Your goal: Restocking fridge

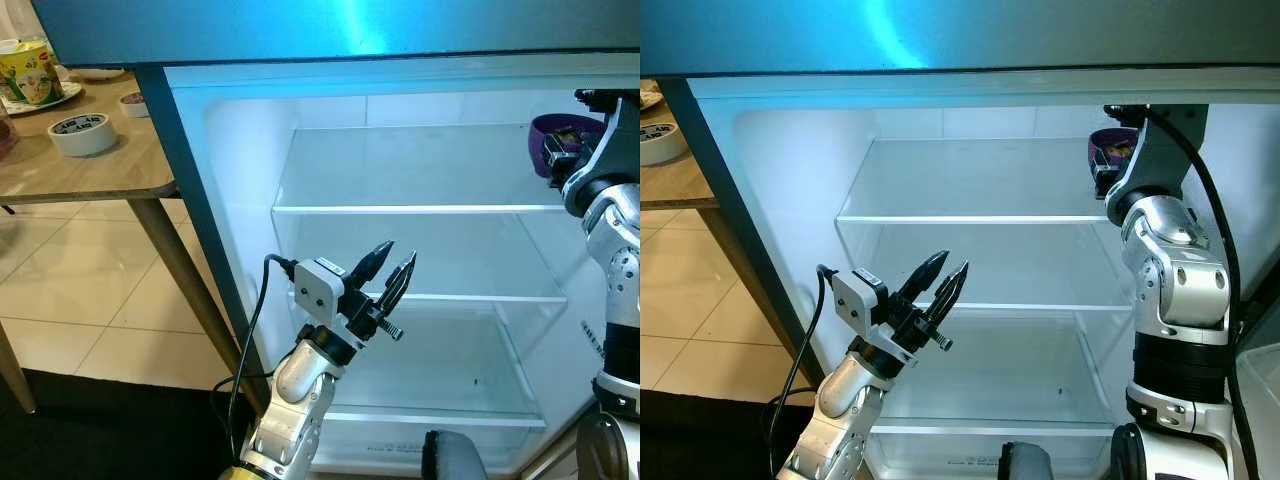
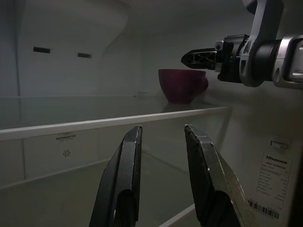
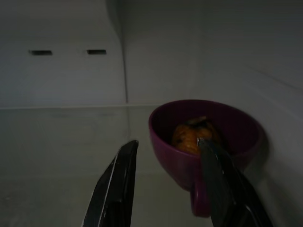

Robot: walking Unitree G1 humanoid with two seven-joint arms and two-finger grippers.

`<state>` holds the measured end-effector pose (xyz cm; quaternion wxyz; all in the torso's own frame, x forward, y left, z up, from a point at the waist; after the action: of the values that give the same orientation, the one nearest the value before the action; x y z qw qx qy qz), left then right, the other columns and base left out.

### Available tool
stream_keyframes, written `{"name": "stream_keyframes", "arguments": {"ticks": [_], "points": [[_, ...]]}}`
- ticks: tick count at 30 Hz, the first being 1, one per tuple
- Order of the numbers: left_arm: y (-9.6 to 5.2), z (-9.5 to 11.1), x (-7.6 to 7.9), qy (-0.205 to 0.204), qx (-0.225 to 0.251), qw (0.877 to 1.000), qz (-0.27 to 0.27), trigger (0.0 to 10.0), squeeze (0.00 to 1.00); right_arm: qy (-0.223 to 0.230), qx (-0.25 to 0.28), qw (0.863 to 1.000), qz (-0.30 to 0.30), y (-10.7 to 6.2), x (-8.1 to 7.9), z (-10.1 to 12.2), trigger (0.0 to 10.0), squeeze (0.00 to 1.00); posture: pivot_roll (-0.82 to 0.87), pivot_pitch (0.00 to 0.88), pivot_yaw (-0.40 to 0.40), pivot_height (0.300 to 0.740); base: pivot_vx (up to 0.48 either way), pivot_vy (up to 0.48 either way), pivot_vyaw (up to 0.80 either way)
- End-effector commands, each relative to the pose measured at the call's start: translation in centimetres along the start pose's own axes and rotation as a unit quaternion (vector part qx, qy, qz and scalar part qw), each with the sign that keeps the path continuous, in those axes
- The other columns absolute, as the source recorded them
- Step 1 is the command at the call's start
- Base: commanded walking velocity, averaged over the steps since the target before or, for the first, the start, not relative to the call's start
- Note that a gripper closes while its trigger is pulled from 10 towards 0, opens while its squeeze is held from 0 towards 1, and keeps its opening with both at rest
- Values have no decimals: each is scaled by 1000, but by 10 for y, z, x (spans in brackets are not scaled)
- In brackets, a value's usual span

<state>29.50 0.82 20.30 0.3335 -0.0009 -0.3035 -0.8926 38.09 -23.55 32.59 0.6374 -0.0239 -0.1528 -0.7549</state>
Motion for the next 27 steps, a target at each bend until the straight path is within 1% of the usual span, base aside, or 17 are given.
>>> {"name": "stream_keyframes", "arguments": {"ticks": [1, 3, 4, 5, 6, 7, 8, 13, 15, 16, 17, 18, 19, 21, 26, 27], "points": [[-1, -9, 6, -28, 1, 1000, 12, 10000, 0, 12, 47, 999, -2, -2, 3, 23, 10000, 0, -113, 73, 26, 450, 0, 0, 0], [-1, -9, 6, -28, 1, 1000, 12, 10000, 0, 13, 56, 998, 3, -2, 2, 27, 10000, 0, -113, 73, 26, 450, 0, 0, 0], [-1, -9, 6, -28, 1, 1000, 12, 10000, 0, 14, 63, 998, 16, -3, -2, 30, 10000, 0, -113, 73, 26, 450, 0, 0, 0], [-2, -9, 6, -28, -1, 1000, 12, 10000, 0, 17, 71, 996, 53, -6, -12, 30, 10000, 0, -113, 73, 26, 450, 0, 0, 0], [-2, -9, 6, -28, -1, 1000, 12, 10000, 0, 17, 71, 996, 53, -6, -12, 30, 10000, 0, -113, 73, 26, 450, 0, 0, 0], [-2, -10, 6, -28, -1, 1000, 13, 10000, 0, 13, 71, 995, 74, -7, -19, 28, 10000, 0, -113, 73, 26, 450, 0, 0, 0], [-2, -10, 5, -29, -2, 1000, 12, 10000, 0, 11, 72, 992, 104, -10, -29, 25, 10000, 0, -113, 73, 26, 450, 0, 0, 0], [-3, -11, 5, -29, -3, 1000, 12, 10000, 0, 12, 76, 989, 123, -12, -35, 24, 10000, 0, -114, 70, 27, 450, 0, 0, 0], [-2, -11, 6, -28, -3, 1000, 12, 10000, 0, 20, 82, 987, 137, -14, -40, 24, 10000, 0, -114, 70, 28, 450, 0, 0, 0], [-2, -10, 6, -28, -3, 1000, 12, 10000, 0, 28, 89, 984, 153, -16, -44, 26, 10000, 0, -114, 70, 28, 450, 0, 0, 0], [-2, -10, 6, -28, -3, 1000, 12, 10000, 0, 28, 89, 984, 153, -16, -44, 26, 10000, 0, -114, 70, 28, 450, 0, 0, 0], [-2, -10, 5, -29, -3, 1000, 12, 10000, 0, 38, 99, 977, 184, -20, -53, 27, 10000, 0, -114, 70, 28, 450, 0, 0, 0], [-3, -11, 5, -29, -3, 1000, 12, 10000, 0, 42, 103, 974, 197, -22, -56, 27, 10000, 0, -114, 70, 28, 450, 0, 0, 0], [-3, -11, 5, -29, -4, 1000, 12, 10000, 0, 45, 105, 972, 205, -23, -57, 27, 10000, 0, -114, 70, 28, 450, 0, 0, 0], [-3, -10, 5, -29, -3, 1000, 12, 10000, 0, 43, 95, 969, 226, -26, -62, 16, 10000, 0, -111, 74, 29, 450, 0, 0, 0], [-2, -10, 5, -29, -2, 1000, 12, 10000, 0, 42, 91, 966, 237, -28, -66, 11, 10000, 0, -111, 74, 29, 450, 0, 0, 0]]}}
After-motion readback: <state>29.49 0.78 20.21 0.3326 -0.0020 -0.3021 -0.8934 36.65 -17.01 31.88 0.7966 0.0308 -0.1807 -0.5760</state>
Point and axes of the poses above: a point about 5 cm out from each wrist's last joint towards the gripper, its own y axis pointing out of the wrist towards the gripper, its own z axis along the axis of the wrist's last joint, x = y × z, the point moved 4 cm from there along y, pointing out of the wrist towards the gripper, and after that the axes turned 13 degrees about -y, right-handed, at the moved point
